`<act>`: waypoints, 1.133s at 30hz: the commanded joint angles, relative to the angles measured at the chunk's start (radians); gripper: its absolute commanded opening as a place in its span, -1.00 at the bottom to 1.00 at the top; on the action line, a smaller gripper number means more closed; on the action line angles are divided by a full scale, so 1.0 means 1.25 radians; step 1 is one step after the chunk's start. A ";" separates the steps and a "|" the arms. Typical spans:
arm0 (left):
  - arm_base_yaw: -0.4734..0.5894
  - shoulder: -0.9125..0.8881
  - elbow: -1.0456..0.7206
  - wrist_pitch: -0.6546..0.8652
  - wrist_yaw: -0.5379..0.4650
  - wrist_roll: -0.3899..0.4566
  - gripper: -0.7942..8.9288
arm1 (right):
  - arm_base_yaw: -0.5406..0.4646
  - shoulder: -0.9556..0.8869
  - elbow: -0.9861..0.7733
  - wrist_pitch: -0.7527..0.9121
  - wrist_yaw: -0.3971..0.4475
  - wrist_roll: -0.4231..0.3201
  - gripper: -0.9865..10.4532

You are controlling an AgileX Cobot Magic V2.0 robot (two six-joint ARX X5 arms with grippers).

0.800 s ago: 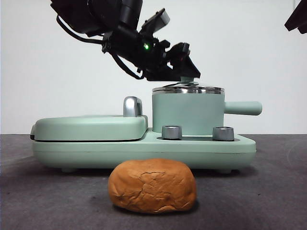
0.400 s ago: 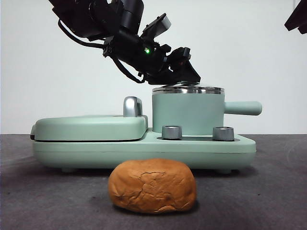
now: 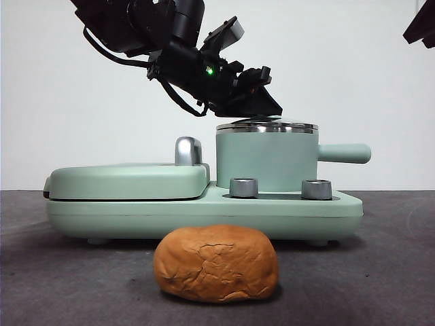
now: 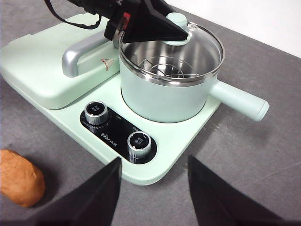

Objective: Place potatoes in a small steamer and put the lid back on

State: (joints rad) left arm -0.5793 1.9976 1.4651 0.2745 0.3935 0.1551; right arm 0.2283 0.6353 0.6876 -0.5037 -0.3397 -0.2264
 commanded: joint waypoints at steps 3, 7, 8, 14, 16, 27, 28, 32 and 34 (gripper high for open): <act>-0.004 0.001 0.016 0.002 -0.010 -0.008 -0.82 | 0.003 0.003 0.013 0.007 0.000 0.014 -0.44; -0.004 -0.030 0.016 0.003 -0.039 -0.008 -0.82 | 0.003 0.003 0.013 -0.001 0.000 0.014 -0.44; -0.003 -0.040 0.016 0.002 -0.039 -0.008 -0.82 | 0.003 0.003 0.013 -0.001 0.000 0.014 -0.44; 0.005 -0.103 0.016 -0.062 -0.039 -0.015 -0.82 | 0.003 0.003 0.013 -0.001 0.000 0.014 -0.44; 0.010 -0.129 0.016 -0.103 -0.039 -0.028 -0.82 | 0.003 0.003 0.013 -0.001 0.000 0.014 -0.44; 0.040 -0.276 0.014 -0.323 -0.040 -0.054 -0.82 | 0.004 0.003 0.013 -0.005 -0.001 0.005 -0.44; 0.043 -0.290 0.013 -0.336 -0.040 -0.054 -0.81 | 0.004 0.003 0.013 -0.008 0.000 0.003 -0.44; 0.051 -0.340 -0.007 -0.381 -0.040 -0.053 -0.81 | 0.012 0.005 0.013 -0.020 -0.003 -0.003 -0.44; 0.055 -0.365 -0.028 -0.390 -0.040 -0.053 -0.81 | 0.023 0.009 0.013 -0.026 -0.004 -0.018 -0.44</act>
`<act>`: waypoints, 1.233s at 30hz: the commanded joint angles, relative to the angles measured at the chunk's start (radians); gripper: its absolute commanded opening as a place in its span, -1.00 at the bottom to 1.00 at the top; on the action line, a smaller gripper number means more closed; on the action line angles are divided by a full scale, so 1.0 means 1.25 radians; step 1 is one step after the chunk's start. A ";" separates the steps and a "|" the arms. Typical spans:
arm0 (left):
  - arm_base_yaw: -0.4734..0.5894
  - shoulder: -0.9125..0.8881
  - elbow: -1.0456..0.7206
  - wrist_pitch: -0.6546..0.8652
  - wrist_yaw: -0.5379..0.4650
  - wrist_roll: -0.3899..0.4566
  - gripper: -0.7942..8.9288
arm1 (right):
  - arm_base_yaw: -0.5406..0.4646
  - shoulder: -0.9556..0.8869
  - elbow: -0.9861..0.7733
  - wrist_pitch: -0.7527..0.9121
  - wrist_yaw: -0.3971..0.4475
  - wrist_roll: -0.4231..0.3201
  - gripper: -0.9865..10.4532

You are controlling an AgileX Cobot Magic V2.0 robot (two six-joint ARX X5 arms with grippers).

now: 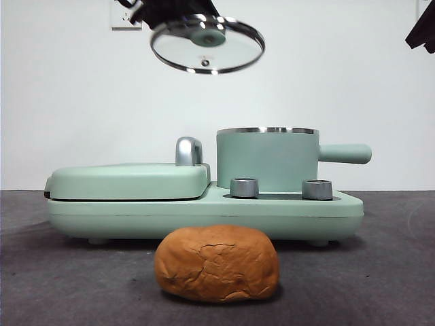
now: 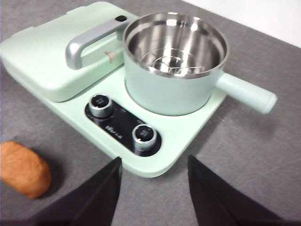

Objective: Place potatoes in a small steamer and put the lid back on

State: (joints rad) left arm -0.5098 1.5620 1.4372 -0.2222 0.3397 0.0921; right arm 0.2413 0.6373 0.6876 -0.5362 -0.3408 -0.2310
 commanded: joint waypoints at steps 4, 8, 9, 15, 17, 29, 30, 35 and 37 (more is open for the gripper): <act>0.001 -0.082 -0.081 0.010 -0.013 -0.003 -0.81 | 0.054 0.032 0.013 -0.004 -0.002 -0.041 -0.43; 0.002 -0.157 -0.170 0.013 -0.046 -0.009 -0.81 | 0.108 0.066 0.013 -0.004 -0.002 -0.057 -0.43; 0.003 -0.178 -0.194 0.014 -0.051 -0.015 -0.81 | 0.123 0.077 0.013 -0.003 -0.002 -0.058 -0.43; 0.029 -0.311 -0.320 0.006 -0.090 -0.043 -0.82 | 0.215 0.143 0.013 -0.002 -0.002 -0.075 -0.43; 0.044 -0.352 -0.353 0.002 -0.091 -0.058 -0.82 | 0.245 0.165 0.013 0.000 -0.002 -0.096 -0.43; 0.115 -0.514 -0.393 -0.100 -0.090 -0.066 -0.82 | 0.377 0.357 0.013 0.122 0.000 -0.121 -0.29; 0.117 -0.519 -0.393 -0.100 -0.090 -0.066 -0.82 | 0.385 0.377 0.013 0.137 -0.001 -0.121 -0.29; 0.117 -0.525 -0.393 -0.101 -0.090 -0.067 -0.82 | 0.423 0.464 0.013 0.194 -0.004 -0.121 -0.27; 0.117 -0.525 -0.393 -0.100 -0.090 -0.067 -0.82 | 0.438 0.496 0.013 0.218 -0.008 -0.121 -0.22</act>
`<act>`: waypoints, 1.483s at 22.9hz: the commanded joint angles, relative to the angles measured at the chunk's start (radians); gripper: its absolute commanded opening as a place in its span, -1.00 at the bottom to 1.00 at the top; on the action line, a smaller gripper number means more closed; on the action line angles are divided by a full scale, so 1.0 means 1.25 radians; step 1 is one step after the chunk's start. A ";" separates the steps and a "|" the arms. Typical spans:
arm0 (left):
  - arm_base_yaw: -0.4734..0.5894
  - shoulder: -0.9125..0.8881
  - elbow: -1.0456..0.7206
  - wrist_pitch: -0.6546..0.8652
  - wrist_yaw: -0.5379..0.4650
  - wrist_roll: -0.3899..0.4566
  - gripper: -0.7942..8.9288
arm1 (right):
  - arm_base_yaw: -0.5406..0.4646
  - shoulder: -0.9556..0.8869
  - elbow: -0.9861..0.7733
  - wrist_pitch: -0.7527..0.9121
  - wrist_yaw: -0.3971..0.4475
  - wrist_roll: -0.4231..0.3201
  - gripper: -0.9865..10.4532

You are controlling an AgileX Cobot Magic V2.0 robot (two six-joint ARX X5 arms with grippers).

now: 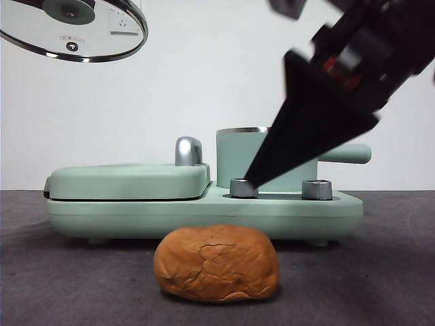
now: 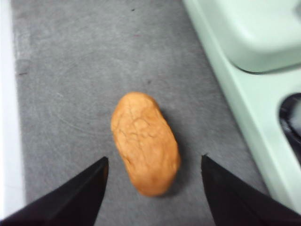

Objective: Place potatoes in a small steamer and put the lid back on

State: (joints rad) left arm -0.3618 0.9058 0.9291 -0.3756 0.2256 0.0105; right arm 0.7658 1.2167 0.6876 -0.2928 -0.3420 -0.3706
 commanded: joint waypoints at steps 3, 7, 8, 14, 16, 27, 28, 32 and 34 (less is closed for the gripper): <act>-0.002 0.000 0.014 0.022 0.001 -0.002 -0.82 | 0.037 0.070 0.013 0.055 -0.007 -0.010 -0.19; -0.002 0.000 0.014 0.022 0.001 -0.001 -0.82 | 0.055 0.113 0.013 0.089 -0.005 -0.010 -0.19; -0.002 0.000 0.014 0.022 0.001 -0.001 -0.82 | 0.057 0.125 0.013 0.098 0.000 -0.010 -0.19; -0.002 0.000 0.014 0.022 0.001 0.000 -0.82 | 0.060 0.182 0.013 0.121 0.012 -0.009 -0.19; -0.002 0.000 0.014 0.022 0.001 0.001 -0.82 | 0.060 0.199 0.013 0.121 0.018 -0.009 -0.19; -0.002 0.000 0.014 0.021 0.001 0.004 -0.82 | 0.061 0.198 0.028 0.053 0.023 0.102 -0.43; -0.002 0.000 0.014 0.021 0.001 0.009 -0.82 | 0.060 0.182 0.042 0.018 0.023 0.112 -0.43; -0.002 0.000 0.014 0.023 0.001 0.009 -0.82 | 0.056 0.101 0.143 -0.183 0.068 0.199 -0.43; -0.002 0.000 0.014 0.023 0.001 0.009 -0.82 | 0.044 0.077 0.223 -0.303 0.100 0.249 -0.43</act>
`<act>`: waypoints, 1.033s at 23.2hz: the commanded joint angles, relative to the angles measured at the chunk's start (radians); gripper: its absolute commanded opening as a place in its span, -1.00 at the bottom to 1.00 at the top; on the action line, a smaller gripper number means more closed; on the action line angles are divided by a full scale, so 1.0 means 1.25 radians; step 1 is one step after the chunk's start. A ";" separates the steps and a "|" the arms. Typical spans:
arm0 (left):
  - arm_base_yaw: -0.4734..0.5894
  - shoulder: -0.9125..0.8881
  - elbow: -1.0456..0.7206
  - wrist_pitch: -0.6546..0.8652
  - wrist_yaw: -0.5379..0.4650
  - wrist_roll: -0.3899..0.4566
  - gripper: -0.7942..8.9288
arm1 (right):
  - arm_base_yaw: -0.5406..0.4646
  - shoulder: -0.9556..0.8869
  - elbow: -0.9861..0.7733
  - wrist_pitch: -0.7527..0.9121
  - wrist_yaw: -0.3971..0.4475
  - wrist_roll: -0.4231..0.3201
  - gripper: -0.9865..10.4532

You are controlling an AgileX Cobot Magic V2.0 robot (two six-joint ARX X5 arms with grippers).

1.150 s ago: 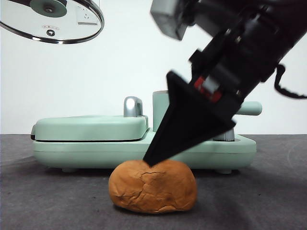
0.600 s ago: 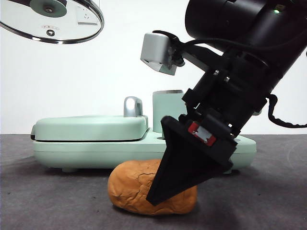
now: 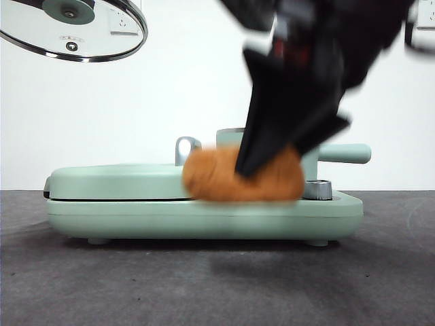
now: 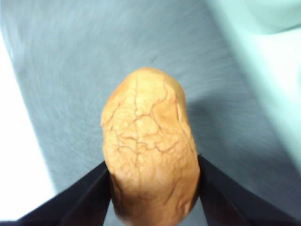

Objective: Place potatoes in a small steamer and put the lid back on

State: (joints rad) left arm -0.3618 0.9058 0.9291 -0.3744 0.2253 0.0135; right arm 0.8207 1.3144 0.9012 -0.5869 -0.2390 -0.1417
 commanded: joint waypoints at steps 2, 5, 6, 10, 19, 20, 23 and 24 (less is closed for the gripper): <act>-0.002 0.000 0.014 0.023 0.002 0.007 -0.82 | -0.023 -0.006 0.148 -0.183 0.054 0.108 -0.43; -0.002 0.000 0.014 0.023 0.002 0.006 -0.82 | -0.078 0.003 0.279 -0.283 0.073 0.120 -0.43; -0.002 0.000 0.014 0.023 0.002 0.006 -0.82 | -0.099 0.016 0.318 -0.295 0.073 0.119 -0.43; -0.002 0.000 0.014 0.024 0.002 0.006 -0.82 | -0.173 0.079 0.429 -0.304 0.073 0.090 -0.43; -0.002 0.000 0.014 0.024 0.002 0.000 -0.82 | -0.267 0.258 0.619 -0.294 0.073 0.042 -0.43; -0.002 0.000 0.014 0.024 0.002 -0.001 -0.82 | -0.275 0.277 0.637 -0.290 0.073 0.039 -0.43; -0.002 0.000 0.014 0.024 0.002 -0.001 -0.82 | -0.290 0.330 0.679 -0.272 0.072 0.035 -0.43; -0.002 0.000 0.014 0.024 0.002 -0.001 -0.82 | -0.294 0.344 0.689 -0.266 0.072 0.035 -0.43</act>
State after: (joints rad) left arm -0.3618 0.9058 0.9291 -0.3733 0.2256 0.0132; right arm 0.4511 1.7157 1.7336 -0.9283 -0.1520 -0.0830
